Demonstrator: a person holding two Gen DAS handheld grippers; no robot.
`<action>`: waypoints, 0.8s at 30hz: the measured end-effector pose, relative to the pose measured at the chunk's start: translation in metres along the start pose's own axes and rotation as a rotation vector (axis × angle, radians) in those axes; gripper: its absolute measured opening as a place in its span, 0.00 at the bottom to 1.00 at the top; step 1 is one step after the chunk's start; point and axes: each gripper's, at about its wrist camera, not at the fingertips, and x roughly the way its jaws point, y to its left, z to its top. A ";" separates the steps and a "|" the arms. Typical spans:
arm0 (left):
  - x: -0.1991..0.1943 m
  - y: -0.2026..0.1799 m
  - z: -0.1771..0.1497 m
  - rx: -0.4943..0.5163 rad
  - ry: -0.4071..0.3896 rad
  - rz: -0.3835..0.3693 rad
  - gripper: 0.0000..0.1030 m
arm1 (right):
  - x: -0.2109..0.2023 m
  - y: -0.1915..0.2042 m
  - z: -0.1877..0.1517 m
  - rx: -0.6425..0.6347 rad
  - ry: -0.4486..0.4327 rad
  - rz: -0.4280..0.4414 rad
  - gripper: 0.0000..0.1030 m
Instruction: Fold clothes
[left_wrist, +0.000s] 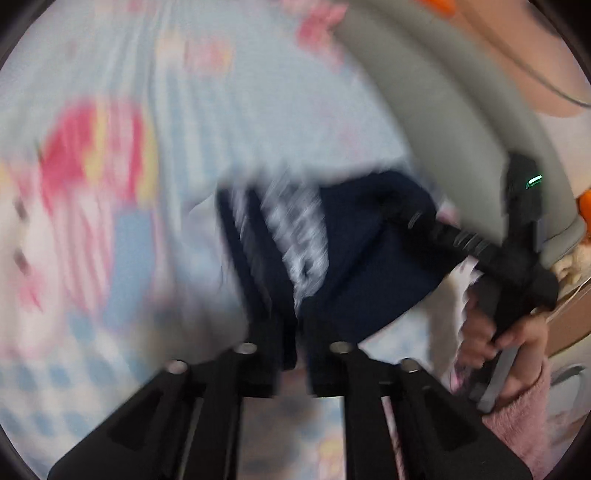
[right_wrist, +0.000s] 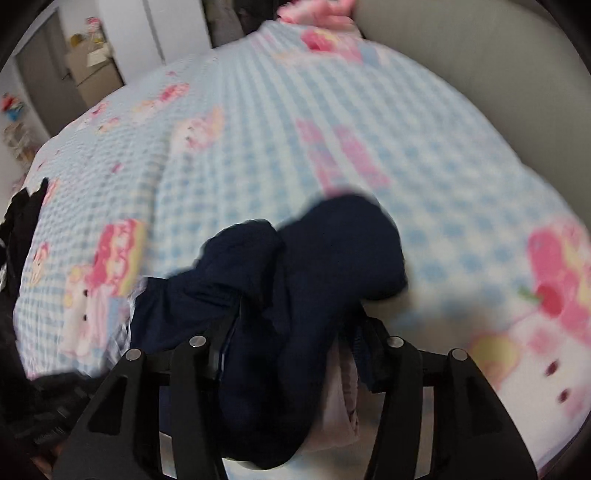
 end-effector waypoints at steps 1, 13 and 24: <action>-0.002 0.002 -0.003 0.012 -0.012 0.026 0.42 | 0.003 -0.004 -0.002 0.017 0.005 0.006 0.52; -0.015 -0.031 0.028 0.167 -0.293 0.080 0.37 | -0.048 0.042 -0.006 -0.158 -0.210 -0.056 0.14; 0.030 -0.029 0.013 0.181 -0.115 0.066 0.39 | 0.004 0.014 -0.032 -0.155 -0.098 -0.111 0.10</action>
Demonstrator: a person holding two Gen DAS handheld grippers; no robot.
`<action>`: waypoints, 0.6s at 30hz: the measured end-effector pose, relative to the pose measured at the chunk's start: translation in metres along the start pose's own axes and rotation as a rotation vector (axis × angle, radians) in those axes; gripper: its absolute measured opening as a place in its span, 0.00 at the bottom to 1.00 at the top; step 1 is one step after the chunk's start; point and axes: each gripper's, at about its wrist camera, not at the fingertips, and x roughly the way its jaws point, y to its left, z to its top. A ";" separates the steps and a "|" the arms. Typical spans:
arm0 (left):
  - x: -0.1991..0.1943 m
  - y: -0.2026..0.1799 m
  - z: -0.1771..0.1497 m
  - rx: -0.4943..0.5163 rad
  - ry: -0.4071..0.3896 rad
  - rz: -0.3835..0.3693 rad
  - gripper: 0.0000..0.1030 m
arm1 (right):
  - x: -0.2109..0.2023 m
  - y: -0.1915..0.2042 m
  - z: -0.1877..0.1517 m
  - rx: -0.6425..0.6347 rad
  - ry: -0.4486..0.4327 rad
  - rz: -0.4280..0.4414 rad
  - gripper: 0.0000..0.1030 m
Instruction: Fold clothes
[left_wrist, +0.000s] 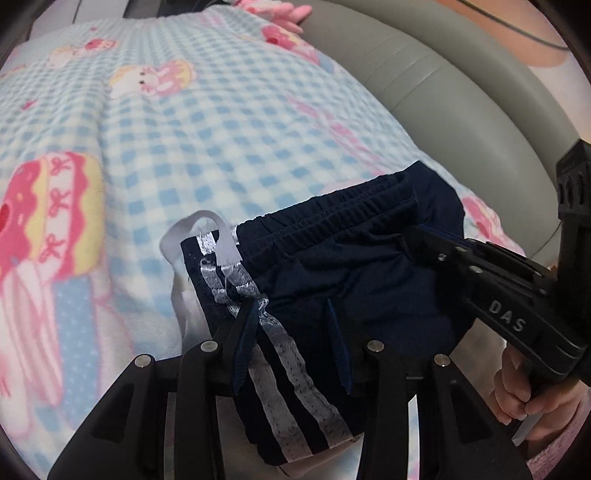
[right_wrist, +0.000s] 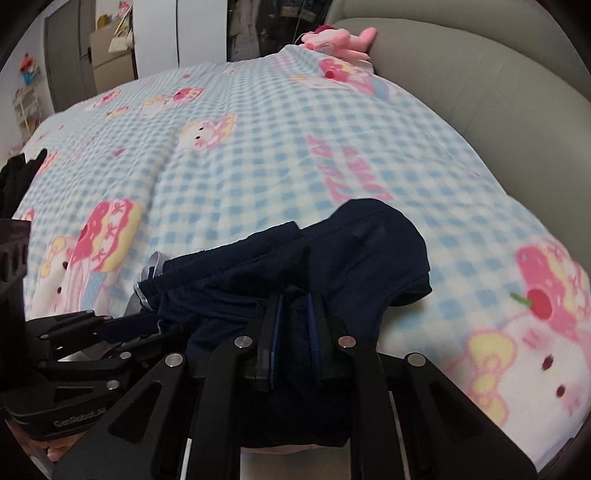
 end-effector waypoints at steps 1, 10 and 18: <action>0.003 0.002 -0.001 -0.010 0.013 -0.004 0.39 | 0.000 -0.002 -0.002 0.003 -0.001 0.001 0.10; -0.007 0.004 0.013 0.014 0.037 0.009 0.45 | -0.013 0.009 0.010 0.042 -0.011 0.001 0.14; -0.102 0.031 0.042 0.042 -0.140 0.123 0.60 | -0.051 0.061 0.051 0.046 -0.077 0.058 0.60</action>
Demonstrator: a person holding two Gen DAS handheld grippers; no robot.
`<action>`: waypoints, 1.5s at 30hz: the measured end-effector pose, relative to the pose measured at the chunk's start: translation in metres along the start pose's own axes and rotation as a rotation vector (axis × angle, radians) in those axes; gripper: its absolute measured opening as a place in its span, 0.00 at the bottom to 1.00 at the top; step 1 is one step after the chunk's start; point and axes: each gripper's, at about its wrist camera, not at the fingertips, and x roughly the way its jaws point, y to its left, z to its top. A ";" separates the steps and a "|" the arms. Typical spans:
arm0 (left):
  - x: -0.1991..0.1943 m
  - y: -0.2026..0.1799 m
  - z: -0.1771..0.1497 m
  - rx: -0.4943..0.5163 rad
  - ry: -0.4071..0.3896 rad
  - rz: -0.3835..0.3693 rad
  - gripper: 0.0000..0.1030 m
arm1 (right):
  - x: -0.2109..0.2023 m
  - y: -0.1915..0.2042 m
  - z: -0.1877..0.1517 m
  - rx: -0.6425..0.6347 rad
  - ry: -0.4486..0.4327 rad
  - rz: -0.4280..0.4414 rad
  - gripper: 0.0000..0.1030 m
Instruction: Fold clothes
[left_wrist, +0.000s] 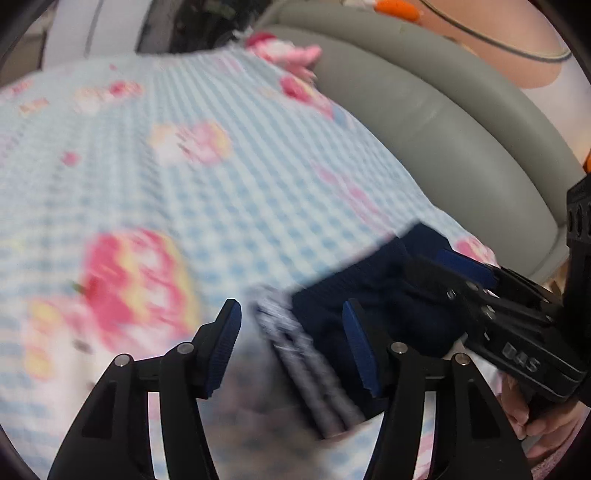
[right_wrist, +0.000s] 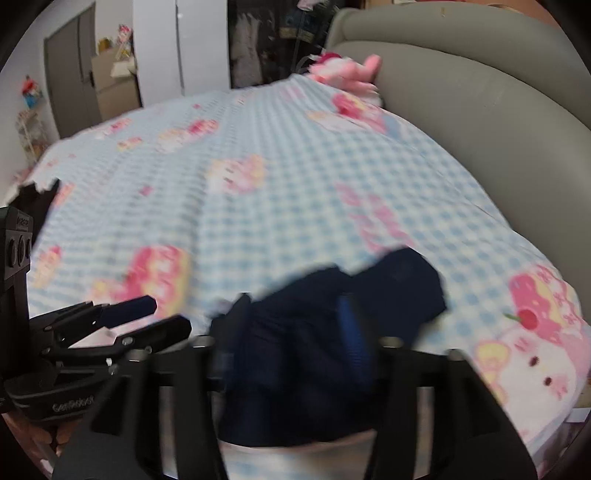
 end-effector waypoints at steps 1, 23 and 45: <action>-0.011 0.008 0.005 0.006 -0.018 0.027 0.60 | 0.001 0.011 0.005 0.003 0.002 0.022 0.65; -0.269 0.237 -0.062 -0.230 -0.122 0.538 0.79 | -0.037 0.310 -0.003 -0.117 0.056 0.290 0.99; -0.385 0.117 -0.233 -0.217 -0.216 0.609 0.85 | -0.195 0.292 -0.159 -0.125 0.033 0.180 0.99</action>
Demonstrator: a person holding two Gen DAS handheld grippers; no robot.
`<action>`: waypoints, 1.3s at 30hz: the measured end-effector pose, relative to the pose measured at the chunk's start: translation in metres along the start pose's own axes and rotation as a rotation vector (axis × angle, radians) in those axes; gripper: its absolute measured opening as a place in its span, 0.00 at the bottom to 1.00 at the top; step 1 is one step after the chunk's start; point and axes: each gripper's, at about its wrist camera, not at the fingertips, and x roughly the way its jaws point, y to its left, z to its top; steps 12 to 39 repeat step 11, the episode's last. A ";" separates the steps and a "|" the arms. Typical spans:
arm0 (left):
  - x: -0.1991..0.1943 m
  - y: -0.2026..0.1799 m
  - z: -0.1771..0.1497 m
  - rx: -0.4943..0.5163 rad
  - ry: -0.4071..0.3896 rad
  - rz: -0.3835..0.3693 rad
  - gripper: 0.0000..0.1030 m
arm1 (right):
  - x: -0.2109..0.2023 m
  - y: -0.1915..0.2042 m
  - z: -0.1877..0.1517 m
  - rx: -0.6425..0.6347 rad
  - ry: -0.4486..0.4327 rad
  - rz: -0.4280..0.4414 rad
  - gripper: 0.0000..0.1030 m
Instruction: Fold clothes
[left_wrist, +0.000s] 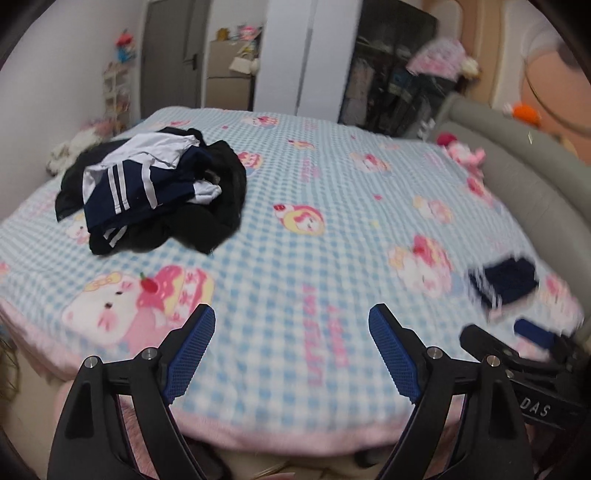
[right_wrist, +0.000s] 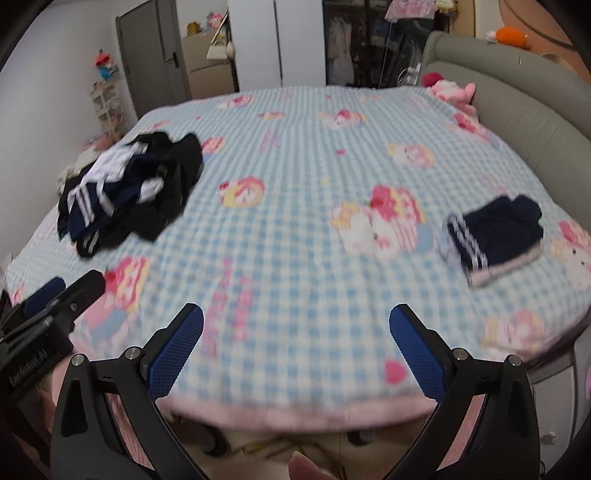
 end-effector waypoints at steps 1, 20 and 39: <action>-0.005 -0.006 -0.008 0.028 0.005 0.008 0.85 | -0.002 -0.001 -0.008 -0.011 0.006 -0.001 0.99; -0.012 -0.010 -0.037 0.007 0.043 -0.011 0.85 | -0.017 -0.005 -0.037 -0.025 -0.002 -0.010 0.99; -0.012 -0.010 -0.037 0.007 0.043 -0.011 0.85 | -0.017 -0.005 -0.037 -0.025 -0.002 -0.010 0.99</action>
